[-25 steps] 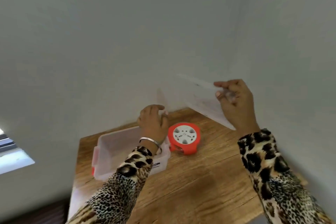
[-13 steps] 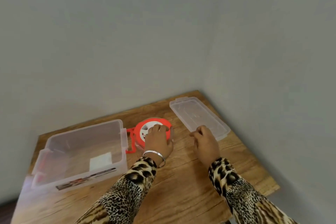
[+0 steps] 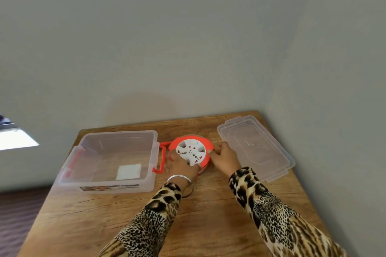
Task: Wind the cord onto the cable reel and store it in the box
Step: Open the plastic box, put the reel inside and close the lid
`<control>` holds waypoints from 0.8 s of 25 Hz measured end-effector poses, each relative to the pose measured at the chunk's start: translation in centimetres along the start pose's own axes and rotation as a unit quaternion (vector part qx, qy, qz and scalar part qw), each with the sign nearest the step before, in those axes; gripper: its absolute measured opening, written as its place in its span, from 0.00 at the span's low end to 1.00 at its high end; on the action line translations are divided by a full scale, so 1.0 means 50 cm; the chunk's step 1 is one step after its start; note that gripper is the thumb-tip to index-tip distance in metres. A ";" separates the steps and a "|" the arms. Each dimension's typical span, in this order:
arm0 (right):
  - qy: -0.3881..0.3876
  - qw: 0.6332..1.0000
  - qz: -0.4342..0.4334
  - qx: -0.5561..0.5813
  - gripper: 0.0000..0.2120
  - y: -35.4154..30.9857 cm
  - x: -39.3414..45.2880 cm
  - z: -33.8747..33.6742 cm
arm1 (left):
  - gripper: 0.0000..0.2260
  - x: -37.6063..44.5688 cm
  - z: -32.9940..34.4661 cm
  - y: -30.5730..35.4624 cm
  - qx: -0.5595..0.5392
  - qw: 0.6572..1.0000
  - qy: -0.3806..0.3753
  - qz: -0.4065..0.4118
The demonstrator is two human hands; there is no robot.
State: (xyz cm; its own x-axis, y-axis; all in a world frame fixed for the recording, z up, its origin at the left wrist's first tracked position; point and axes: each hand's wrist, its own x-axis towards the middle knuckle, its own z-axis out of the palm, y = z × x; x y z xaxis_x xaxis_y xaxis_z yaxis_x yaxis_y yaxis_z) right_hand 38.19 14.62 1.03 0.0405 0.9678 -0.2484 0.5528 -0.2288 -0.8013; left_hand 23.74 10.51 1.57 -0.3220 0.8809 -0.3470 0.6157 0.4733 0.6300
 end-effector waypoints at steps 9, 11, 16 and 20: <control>-0.061 0.943 0.109 0.309 0.27 0.006 -0.008 -0.018 | 0.43 0.018 -0.024 0.029 -0.210 0.976 -0.036 -0.045; -0.022 0.927 0.084 0.365 0.27 0.004 -0.034 -0.050 | 0.39 0.012 -0.025 0.047 -0.276 0.959 -0.065 -0.016; 0.035 0.902 -0.058 0.426 0.24 -0.077 -0.084 -0.104 | 0.17 -0.015 -0.103 0.064 -0.323 0.937 0.056 0.120; 0.033 0.906 -0.189 0.378 0.21 -0.216 -0.114 -0.072 | 0.16 -0.008 -0.276 -0.017 -0.330 0.912 0.205 0.133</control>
State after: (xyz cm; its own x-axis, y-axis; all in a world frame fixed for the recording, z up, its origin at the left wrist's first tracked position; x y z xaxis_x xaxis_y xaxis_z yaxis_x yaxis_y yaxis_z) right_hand 34.99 11.94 13.04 0.0312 0.9904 0.1344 -0.1888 0.1379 -0.9723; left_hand 13.42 9.91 10.75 -0.5499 0.8311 0.0825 0.1875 0.0266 0.9819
